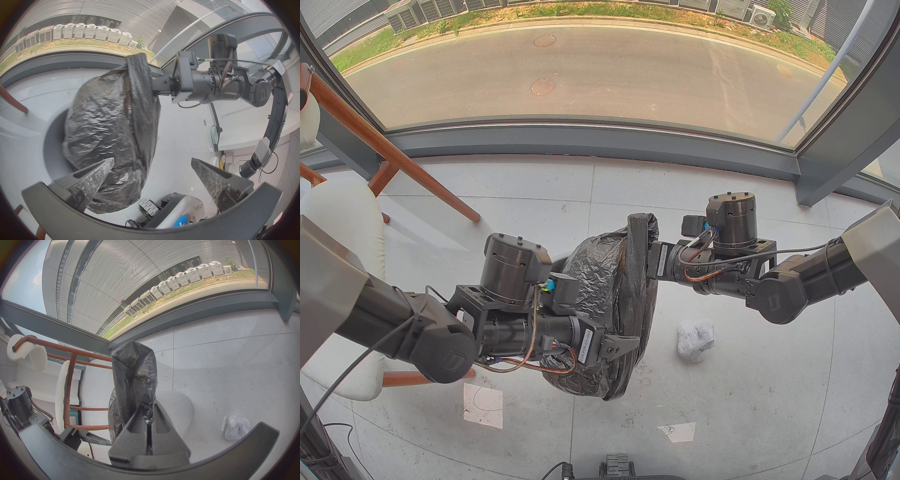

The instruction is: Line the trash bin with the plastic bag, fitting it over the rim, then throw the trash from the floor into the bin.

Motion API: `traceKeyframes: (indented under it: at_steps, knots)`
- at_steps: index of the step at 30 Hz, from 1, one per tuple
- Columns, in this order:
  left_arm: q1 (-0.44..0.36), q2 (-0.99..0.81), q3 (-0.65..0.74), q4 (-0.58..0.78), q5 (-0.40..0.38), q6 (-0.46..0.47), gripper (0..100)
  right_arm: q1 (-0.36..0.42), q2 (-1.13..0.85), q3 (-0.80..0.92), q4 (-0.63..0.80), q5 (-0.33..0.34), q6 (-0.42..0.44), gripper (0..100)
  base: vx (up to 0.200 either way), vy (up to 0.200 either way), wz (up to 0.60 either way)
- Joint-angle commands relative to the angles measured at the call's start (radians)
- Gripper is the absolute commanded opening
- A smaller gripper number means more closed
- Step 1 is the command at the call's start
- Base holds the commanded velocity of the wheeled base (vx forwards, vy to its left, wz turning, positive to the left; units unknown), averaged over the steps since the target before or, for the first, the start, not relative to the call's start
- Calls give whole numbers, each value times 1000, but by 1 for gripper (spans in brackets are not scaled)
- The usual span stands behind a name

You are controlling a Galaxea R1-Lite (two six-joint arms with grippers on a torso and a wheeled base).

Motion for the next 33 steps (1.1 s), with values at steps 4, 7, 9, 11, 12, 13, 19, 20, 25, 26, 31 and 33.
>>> traceKeyframes:
  at_steps: [4, 7, 9, 11, 12, 13, 19, 20, 25, 26, 31, 33]
  knots:
    - [-69, 99, -93, -1, 5, -5, 100, -1, -10, 20, -8, -2, -1, 0, 0, 0, 0]
    - [-69, 128, -103, -1, 11, -4, 100, 0, -19, 20, -8, -2, -1, 0, 0, 0, 0]
    - [-68, 145, -104, 1, 38, -5, 100, 3, -24, 20, -5, -2, -1, 0, 0, 0, 0]
    - [-63, 151, -109, 1, 66, -13, 100, 3, -25, 18, -6, -2, -1, 0, 0, 0, 0]
    - [-59, 154, -115, 4, 80, -28, 100, 3, -28, 20, -6, -2, -1, 0, 0, 0, 0]
    - [-57, 154, -121, 2, 84, -44, 100, 3, -31, 20, -5, -2, -1, 0, 0, 0, 0]
    - [-26, 172, -161, 1, 86, -65, 100, 3, -33, 23, -9, -2, 1, 0, 0, 0, 0]
    - [-26, 179, -169, 1, 86, -67, 100, 2, -34, 23, -9, -2, 1, 0, 0, 0, 0]
    - [-25, 228, -205, -1, 88, -70, 100, 2, -42, 24, -9, -2, 2, 0, 0, 0, 0]
    - [-25, 235, -213, -1, 88, -70, 100, 2, -43, 24, -9, -2, 2, 0, 0, 0, 0]
    - [-25, 243, -233, -1, 88, -68, 0, -3, -48, 23, -11, -2, 2, 0, 0, 0, 0]
    - [-25, 244, -233, -1, 88, -68, 0, -4, -48, 23, -11, -2, 2, 0, 0, 0, 0]
